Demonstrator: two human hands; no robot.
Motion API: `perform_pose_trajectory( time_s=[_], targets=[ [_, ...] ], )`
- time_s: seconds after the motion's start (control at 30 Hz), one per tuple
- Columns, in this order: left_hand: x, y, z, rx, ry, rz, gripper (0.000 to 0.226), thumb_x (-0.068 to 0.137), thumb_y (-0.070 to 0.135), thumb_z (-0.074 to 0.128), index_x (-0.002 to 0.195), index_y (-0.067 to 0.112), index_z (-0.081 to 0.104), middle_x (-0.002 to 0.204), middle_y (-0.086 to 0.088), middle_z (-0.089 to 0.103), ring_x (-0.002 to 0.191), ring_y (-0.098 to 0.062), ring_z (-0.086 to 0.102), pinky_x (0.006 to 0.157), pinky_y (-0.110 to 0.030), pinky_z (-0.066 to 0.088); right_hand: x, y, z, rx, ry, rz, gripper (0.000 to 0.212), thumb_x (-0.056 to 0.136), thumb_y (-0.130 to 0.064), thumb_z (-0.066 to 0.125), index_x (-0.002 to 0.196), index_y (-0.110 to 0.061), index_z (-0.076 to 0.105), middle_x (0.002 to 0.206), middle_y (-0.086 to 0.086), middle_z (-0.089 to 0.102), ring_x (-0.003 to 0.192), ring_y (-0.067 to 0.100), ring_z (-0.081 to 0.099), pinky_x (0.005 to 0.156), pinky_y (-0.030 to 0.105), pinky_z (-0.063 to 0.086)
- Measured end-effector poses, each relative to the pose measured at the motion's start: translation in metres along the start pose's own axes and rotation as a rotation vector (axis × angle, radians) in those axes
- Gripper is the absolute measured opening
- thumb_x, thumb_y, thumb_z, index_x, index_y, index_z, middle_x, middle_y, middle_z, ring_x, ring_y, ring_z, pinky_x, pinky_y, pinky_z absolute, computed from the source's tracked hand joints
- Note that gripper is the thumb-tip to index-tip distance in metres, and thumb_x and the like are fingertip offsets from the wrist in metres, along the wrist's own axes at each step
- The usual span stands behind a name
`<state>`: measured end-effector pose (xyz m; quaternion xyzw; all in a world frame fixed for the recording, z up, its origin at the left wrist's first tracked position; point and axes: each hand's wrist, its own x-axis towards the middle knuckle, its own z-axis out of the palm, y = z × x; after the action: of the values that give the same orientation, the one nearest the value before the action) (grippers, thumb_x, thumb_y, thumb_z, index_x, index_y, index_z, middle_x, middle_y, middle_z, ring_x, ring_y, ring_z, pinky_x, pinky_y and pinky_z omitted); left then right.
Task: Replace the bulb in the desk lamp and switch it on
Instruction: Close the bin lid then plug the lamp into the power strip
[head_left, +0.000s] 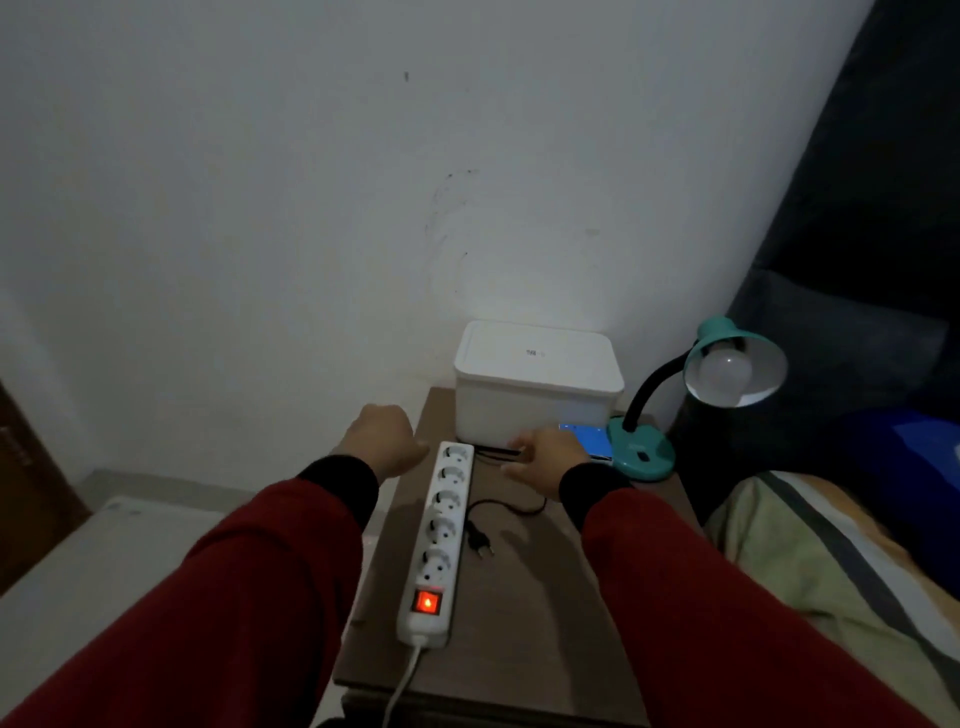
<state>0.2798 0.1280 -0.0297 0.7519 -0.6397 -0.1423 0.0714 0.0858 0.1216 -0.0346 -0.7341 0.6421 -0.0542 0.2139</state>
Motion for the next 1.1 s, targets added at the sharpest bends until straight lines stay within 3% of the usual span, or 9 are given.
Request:
perform_pose_trajectory(
  time_s=[0.07, 0.2, 0.33, 0.43, 0.6, 0.73, 0.9, 1.0, 1.1],
  targets=[
    [-0.014, -0.009, 0.022, -0.098, 0.003, -0.006, 0.042, 0.089, 0.038, 0.052, 0.106, 0.003, 0.069, 0.113, -0.015, 0.069, 0.11, -0.029, 0.061, 0.096, -0.031, 0.045, -0.006, 0.004, 0.028, 0.162, 0.02, 0.033, 0.047, 0.089, -0.028, 0.063, 0.132, -0.013, 0.054, 0.129, 0.01, 0.061, 0.118, 0.024, 0.057, 0.1, 0.03, 0.043],
    [-0.036, -0.026, 0.071, -0.346, -0.031, -0.097, 0.04, 0.091, 0.033, 0.053, 0.124, 0.011, 0.06, 0.126, -0.01, 0.064, 0.122, -0.023, 0.055, 0.104, -0.026, 0.036, -0.011, 0.012, 0.083, 0.517, 0.041, 0.167, 0.049, 0.086, -0.021, 0.066, 0.132, -0.014, 0.053, 0.124, 0.011, 0.061, 0.109, 0.021, 0.059, 0.097, 0.032, 0.049],
    [-0.048, -0.037, 0.103, -0.608, -0.04, -0.134, 0.043, 0.088, 0.026, 0.062, 0.129, 0.015, 0.056, 0.124, -0.01, 0.065, 0.115, -0.022, 0.06, 0.101, -0.027, 0.042, -0.007, 0.017, 0.118, 0.607, 0.106, 0.243, 0.055, 0.083, -0.021, 0.069, 0.135, -0.017, 0.05, 0.13, 0.008, 0.059, 0.118, 0.02, 0.056, 0.097, 0.029, 0.045],
    [-0.049, -0.039, 0.115, -0.736, -0.045, -0.108, 0.041, 0.086, 0.018, 0.064, 0.127, 0.018, 0.058, 0.12, -0.008, 0.067, 0.094, -0.012, 0.061, 0.085, -0.019, 0.045, -0.002, 0.019, 0.133, 0.62, 0.144, 0.261, 0.06, 0.08, -0.019, 0.072, 0.135, -0.015, 0.049, 0.13, 0.01, 0.06, 0.117, 0.019, 0.057, 0.1, 0.03, 0.046],
    [-0.042, -0.042, 0.125, -0.813, -0.039, -0.112, 0.04, 0.085, 0.016, 0.066, 0.124, 0.022, 0.06, 0.118, -0.007, 0.068, 0.088, -0.009, 0.06, 0.086, -0.02, 0.048, 0.009, 0.022, 0.147, 0.651, 0.142, 0.259, 0.066, 0.074, -0.017, 0.078, 0.133, -0.013, 0.051, 0.125, 0.008, 0.062, 0.111, 0.017, 0.058, 0.096, 0.025, 0.048],
    [-0.039, -0.044, 0.128, -0.841, -0.043, -0.104, 0.04, 0.086, 0.015, 0.065, 0.125, 0.022, 0.059, 0.118, -0.005, 0.068, 0.09, -0.007, 0.059, 0.081, -0.016, 0.044, 0.013, 0.025, 0.152, 0.631, 0.157, 0.265, 0.058, 0.077, -0.012, 0.075, 0.131, -0.012, 0.053, 0.121, 0.008, 0.063, 0.097, 0.008, 0.053, 0.085, 0.017, 0.043],
    [-0.038, -0.046, 0.13, -0.844, -0.043, -0.109, 0.041, 0.086, 0.016, 0.065, 0.126, 0.023, 0.058, 0.118, -0.005, 0.068, 0.09, -0.007, 0.059, 0.079, -0.015, 0.044, 0.013, 0.029, 0.148, 0.654, 0.182, 0.274, 0.052, 0.081, -0.011, 0.07, 0.131, -0.01, 0.054, 0.12, 0.008, 0.064, 0.096, 0.007, 0.052, 0.088, 0.021, 0.045],
    [-0.039, -0.045, 0.13, -0.838, -0.037, -0.1, 0.04, 0.086, 0.017, 0.065, 0.125, 0.024, 0.059, 0.117, -0.004, 0.068, 0.089, -0.007, 0.059, 0.074, -0.011, 0.042, 0.01, 0.025, 0.141, 0.929, 0.191, 0.32, 0.051, 0.084, -0.007, 0.066, 0.133, -0.011, 0.053, 0.13, 0.01, 0.06, 0.101, 0.012, 0.054, 0.097, 0.028, 0.048],
    [-0.038, -0.045, 0.131, -0.845, -0.027, -0.098, 0.04, 0.086, 0.017, 0.065, 0.125, 0.024, 0.059, 0.117, -0.005, 0.069, 0.089, -0.008, 0.06, 0.072, -0.01, 0.042, 0.006, 0.011, 0.127, 1.277, 0.106, 0.303, 0.056, 0.089, 0.0, 0.058, 0.141, -0.012, 0.042, 0.141, 0.012, 0.049, 0.118, 0.021, 0.053, 0.096, 0.031, 0.047]
  ],
)
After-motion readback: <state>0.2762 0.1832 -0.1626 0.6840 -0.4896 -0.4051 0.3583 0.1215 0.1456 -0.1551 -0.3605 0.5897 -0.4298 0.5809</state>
